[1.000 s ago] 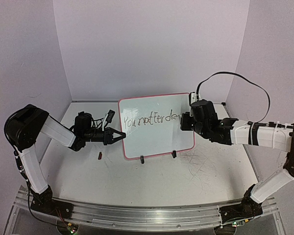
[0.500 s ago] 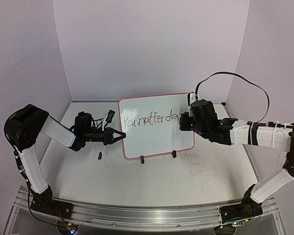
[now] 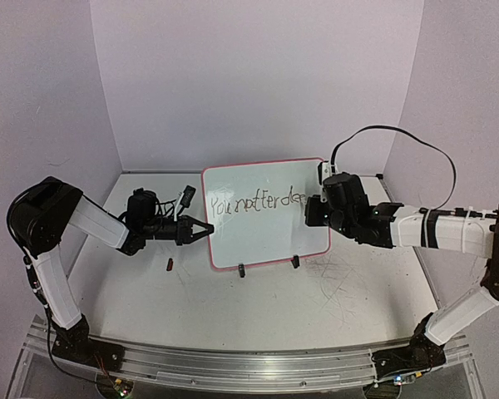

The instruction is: Write a sentence on the whiteboard

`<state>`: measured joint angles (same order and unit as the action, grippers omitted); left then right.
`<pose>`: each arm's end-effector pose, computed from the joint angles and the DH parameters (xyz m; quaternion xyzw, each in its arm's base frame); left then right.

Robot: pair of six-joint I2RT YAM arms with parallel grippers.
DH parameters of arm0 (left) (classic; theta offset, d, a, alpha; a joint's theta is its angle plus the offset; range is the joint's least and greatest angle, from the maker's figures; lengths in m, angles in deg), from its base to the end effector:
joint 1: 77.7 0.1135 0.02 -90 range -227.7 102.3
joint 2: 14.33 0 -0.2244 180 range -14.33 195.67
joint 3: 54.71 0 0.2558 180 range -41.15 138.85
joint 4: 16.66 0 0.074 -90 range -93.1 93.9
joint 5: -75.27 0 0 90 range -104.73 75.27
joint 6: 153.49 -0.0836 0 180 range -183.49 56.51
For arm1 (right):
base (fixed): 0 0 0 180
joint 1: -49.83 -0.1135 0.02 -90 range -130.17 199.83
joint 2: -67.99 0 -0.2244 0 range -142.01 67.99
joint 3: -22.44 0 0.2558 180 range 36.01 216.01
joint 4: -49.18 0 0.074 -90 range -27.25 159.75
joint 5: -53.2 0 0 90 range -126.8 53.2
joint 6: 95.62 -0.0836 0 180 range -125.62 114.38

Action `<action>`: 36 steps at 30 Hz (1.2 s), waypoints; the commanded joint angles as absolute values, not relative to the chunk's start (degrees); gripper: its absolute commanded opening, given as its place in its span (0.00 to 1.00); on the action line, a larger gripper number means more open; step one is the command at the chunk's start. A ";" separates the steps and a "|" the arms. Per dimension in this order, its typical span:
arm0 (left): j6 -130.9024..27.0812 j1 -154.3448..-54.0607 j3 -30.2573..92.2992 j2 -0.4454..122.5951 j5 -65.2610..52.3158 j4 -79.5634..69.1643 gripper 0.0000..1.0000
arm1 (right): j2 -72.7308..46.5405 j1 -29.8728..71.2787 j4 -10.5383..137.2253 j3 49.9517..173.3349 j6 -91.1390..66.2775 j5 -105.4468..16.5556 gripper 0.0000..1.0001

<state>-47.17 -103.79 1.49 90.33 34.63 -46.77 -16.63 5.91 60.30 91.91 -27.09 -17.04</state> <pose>0.3029 -0.2190 0.0987 0.3062 0.7133 -0.5080 0.3734 0.2953 0.2452 0.2025 -0.0740 0.8383 0.1583 0.5164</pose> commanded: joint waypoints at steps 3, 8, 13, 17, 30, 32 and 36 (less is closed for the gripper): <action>-50.48 -104.40 2.84 90.16 30.37 -43.95 0.00 | -15.13 6.14 62.75 91.33 -28.13 -15.52 0.00; -50.48 -104.43 2.84 90.20 30.30 -43.83 0.00 | -13.73 6.13 62.75 92.50 -27.37 -12.45 0.00; -50.57 -104.42 2.83 90.26 30.32 -43.87 0.00 | -12.36 6.23 60.64 92.86 -26.27 -13.01 0.00; -50.57 -104.42 2.94 90.19 30.34 -43.86 0.00 | -13.99 6.30 60.23 93.76 -26.02 -13.89 0.00; -50.75 -104.42 2.92 90.33 30.11 -43.69 0.00 | -15.69 7.25 59.47 95.07 -25.01 -12.90 0.00; -50.75 -104.43 3.00 90.43 30.18 -43.69 0.00 | -15.77 7.37 59.33 95.31 -24.80 -12.98 0.00; -50.75 -104.43 3.01 90.43 30.18 -43.68 0.00 | -16.45 7.40 59.22 95.95 -24.49 -13.50 0.00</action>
<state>-47.29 -103.81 1.59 90.33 34.65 -46.54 -15.45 7.14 61.41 92.96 -25.31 -14.15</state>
